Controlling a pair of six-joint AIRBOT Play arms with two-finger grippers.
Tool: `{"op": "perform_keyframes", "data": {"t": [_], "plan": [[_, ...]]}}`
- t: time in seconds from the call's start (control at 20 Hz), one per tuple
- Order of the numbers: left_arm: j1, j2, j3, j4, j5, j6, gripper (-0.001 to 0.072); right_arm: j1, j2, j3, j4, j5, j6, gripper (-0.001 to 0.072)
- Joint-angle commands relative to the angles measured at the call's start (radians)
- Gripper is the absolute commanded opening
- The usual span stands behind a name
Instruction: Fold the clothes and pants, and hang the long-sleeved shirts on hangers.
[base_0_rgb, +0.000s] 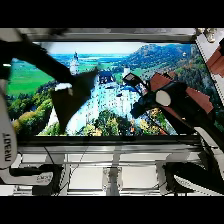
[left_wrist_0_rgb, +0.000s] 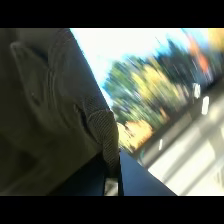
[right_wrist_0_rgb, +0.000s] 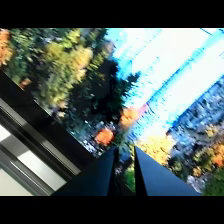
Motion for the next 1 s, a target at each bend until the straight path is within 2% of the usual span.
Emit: {"op": "perform_keyframes", "data": {"t": [0.0,0.15,0.25,0.3,0.35,0.4,0.5,0.55,0.75,0.95], "plan": [[-0.261,-0.046,0.003,0.087,-0.063,0.096,0.0053,-0.097,0.034,-0.003,0.033,0.101,-0.119,0.0147],[-0.343,-0.045,0.001,0.217,-0.066,0.085,0.0053,-0.200,0.048,-0.003,0.092,0.153,-0.212,0.0279],[-0.348,-0.044,-0.009,0.212,-0.066,0.063,0.0053,-0.261,0.053,-0.003,0.143,0.179,-0.273,0.0282],[-0.347,-0.044,-0.021,0.213,-0.066,0.061,0.0053,-0.289,0.055,-0.003,0.198,0.197,-0.306,0.0357],[-0.344,-0.044,-0.038,0.220,-0.066,0.061,0.0053,-0.309,0.054,-0.003,0.269,0.217,-0.333,0.0483],[-0.343,-0.044,-0.053,0.231,-0.066,0.061,0.0053,-0.311,0.055,-0.012,0.342,0.220,-0.370,0.0558],[-0.343,-0.044,-0.065,0.245,-0.066,0.057,0.0053,-0.280,0.054,-0.061,0.463,0.163,-0.474,0.0560],[-0.343,-0.043,-0.065,0.245,-0.066,0.057,0.0053,-0.252,0.052,-0.092,0.463,0.109,-0.511,0.0560],[-0.341,-0.016,-0.065,0.245,-0.066,0.058,0.0053,-0.148,0.008,-0.182,0.294,-0.114,-0.603,0.0560],[-0.333,0.022,-0.065,0.246,-0.066,0.058,0.0053,-0.142,-0.078,-0.182,0.285,-0.239,-0.675,0.0552]]}}
